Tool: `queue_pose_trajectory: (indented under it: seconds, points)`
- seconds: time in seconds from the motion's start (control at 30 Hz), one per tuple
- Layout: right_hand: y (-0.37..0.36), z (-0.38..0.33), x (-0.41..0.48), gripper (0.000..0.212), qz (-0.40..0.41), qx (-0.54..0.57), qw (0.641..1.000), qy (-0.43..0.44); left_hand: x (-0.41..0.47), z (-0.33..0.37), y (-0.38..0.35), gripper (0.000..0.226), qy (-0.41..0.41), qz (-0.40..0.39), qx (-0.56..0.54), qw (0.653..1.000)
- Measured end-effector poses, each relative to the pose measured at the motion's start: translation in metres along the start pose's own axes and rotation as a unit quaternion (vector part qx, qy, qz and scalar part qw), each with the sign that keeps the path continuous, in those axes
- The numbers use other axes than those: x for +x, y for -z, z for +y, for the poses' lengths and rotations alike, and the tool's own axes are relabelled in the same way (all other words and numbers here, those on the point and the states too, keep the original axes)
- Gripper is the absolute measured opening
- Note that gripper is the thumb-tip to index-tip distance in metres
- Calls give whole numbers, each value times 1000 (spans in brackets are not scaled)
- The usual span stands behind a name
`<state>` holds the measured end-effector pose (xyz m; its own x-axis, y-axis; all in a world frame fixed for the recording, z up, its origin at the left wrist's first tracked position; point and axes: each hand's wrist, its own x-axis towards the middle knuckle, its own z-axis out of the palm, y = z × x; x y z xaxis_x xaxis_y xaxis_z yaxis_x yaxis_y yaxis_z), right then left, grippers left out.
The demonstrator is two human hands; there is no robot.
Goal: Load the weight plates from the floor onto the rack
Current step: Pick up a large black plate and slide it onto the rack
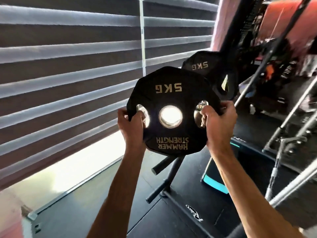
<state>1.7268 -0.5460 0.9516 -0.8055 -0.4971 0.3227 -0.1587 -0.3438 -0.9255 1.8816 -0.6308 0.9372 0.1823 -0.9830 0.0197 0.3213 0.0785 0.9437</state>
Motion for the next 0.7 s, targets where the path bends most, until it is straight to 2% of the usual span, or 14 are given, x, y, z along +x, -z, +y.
queue_pose_trajectory:
  seconds: [0.3,0.7]
  points:
    - [-37,10,16,25,83,-22,995,43,66,-11,-23,22,37,-93,-6,995]
    - [-44,10,20,24,118,-24,988,99,84,-12,-39,24,43,-158,-31,986]
